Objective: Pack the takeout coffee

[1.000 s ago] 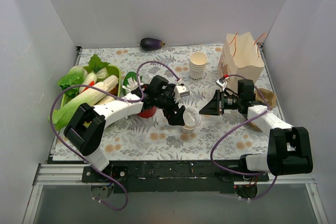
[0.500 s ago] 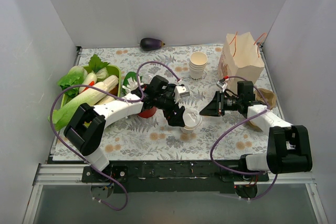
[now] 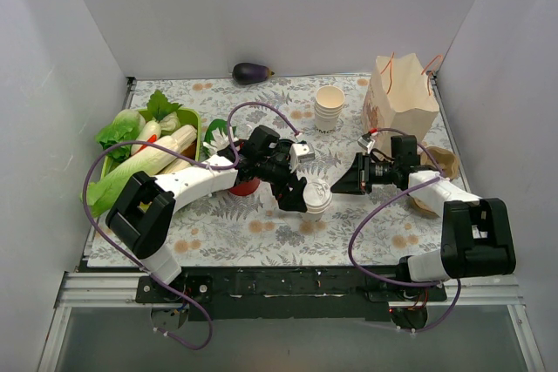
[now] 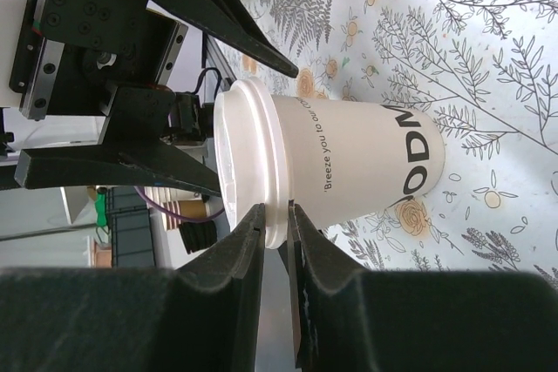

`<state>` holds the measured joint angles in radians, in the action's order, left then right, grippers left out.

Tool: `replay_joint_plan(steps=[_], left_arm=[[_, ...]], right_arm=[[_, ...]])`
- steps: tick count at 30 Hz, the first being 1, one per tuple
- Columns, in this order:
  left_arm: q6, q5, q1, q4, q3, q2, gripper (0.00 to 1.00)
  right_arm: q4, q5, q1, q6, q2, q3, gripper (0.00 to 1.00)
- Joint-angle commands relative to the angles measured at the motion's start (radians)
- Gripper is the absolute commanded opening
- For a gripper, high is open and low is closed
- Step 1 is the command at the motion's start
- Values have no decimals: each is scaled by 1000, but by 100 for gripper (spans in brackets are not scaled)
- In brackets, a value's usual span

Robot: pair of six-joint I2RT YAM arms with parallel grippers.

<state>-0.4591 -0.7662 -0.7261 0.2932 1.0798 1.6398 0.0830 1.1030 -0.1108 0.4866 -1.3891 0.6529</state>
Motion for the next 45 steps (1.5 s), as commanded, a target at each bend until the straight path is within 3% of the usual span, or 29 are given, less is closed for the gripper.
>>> replay_joint_plan(steps=[1, 35, 41, 45], left_arm=[[20, -22, -4, 11, 28, -60, 94], [-13, -71, -4, 4, 26, -95, 93], [-148, 30, 2, -64, 25, -100, 93], [-240, 85, 13, -82, 52, -97, 94]], right_arm=[[17, 0, -1, -32, -7, 45, 24], [113, -32, -29, -138, 62, 34, 27], [116, -29, -29, -138, 64, 42, 31], [132, 18, -21, -154, 68, 60, 38]])
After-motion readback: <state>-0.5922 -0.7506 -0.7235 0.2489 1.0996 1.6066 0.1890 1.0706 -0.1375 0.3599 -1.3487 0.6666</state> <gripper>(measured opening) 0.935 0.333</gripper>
